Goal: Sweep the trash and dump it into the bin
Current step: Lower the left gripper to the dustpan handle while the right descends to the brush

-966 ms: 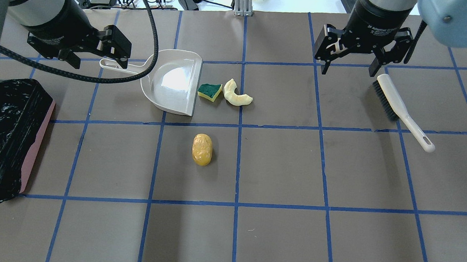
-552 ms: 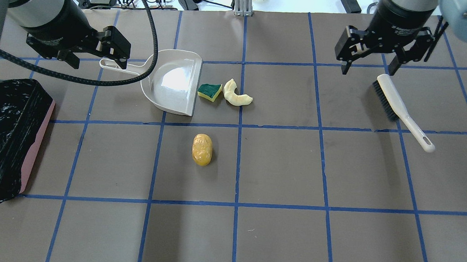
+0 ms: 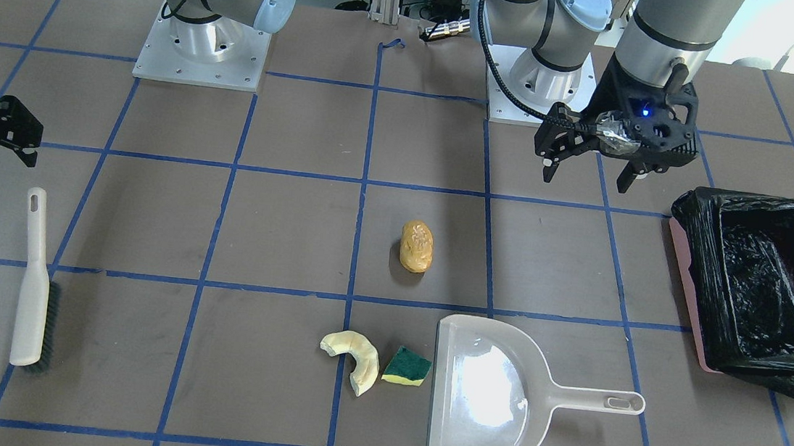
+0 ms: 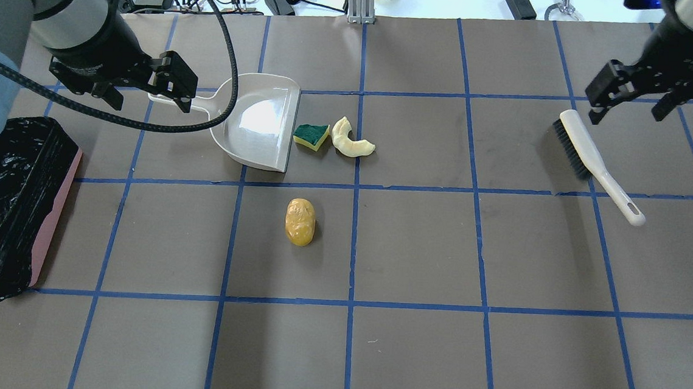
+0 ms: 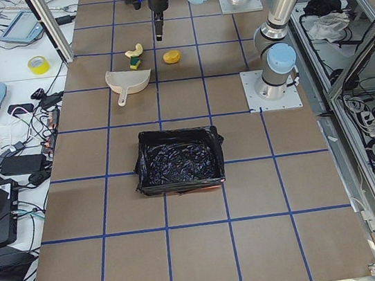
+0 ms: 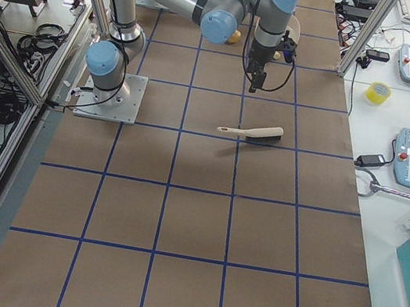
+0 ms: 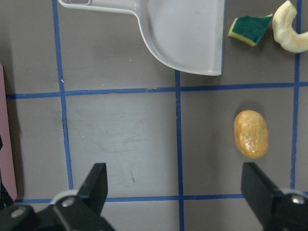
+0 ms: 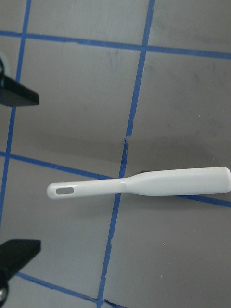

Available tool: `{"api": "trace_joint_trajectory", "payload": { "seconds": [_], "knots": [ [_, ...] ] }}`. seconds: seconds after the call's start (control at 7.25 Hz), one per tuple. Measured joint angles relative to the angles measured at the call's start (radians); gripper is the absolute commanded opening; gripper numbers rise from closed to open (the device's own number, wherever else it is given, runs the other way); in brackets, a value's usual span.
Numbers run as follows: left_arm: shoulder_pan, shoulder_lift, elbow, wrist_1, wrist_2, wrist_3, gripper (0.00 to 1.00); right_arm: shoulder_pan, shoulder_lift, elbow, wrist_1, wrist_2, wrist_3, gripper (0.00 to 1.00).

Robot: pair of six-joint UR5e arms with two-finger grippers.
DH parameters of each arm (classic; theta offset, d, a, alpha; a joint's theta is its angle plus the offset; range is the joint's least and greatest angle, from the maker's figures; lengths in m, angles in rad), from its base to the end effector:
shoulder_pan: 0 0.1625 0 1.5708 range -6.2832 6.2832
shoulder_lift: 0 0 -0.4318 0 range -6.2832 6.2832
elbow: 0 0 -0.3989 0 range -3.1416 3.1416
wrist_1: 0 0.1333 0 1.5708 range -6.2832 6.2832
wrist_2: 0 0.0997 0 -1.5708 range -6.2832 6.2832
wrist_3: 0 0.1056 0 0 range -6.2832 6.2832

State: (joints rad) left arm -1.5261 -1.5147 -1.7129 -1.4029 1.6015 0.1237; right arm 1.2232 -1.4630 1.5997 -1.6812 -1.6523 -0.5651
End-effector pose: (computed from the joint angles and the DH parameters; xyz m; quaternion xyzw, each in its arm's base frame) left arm -0.1084 -0.4865 0.4623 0.0388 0.9983 -0.0395 0.0187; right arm -0.0662 -0.5488 0.4296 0.1090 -0.9931 -0.0297 0.0308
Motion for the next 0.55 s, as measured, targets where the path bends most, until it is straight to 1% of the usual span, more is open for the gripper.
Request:
{"api": "trace_joint_trajectory", "payload": {
  "seconds": [0.14,0.28,0.55],
  "knots": [
    [0.002,-0.027,-0.022,-0.007,0.004,0.04,1.0,-0.023,0.005,0.042,-0.032,-0.017,-0.071,0.96],
    [0.005,-0.063,-0.042,0.014,0.004,0.094,1.0,-0.04,0.006,0.108,-0.1,-0.026,-0.124,0.96],
    [0.016,-0.147,-0.052,0.145,0.009,0.241,1.0,-0.053,0.006,0.259,-0.304,-0.032,-0.182,0.96]
  ]
}}
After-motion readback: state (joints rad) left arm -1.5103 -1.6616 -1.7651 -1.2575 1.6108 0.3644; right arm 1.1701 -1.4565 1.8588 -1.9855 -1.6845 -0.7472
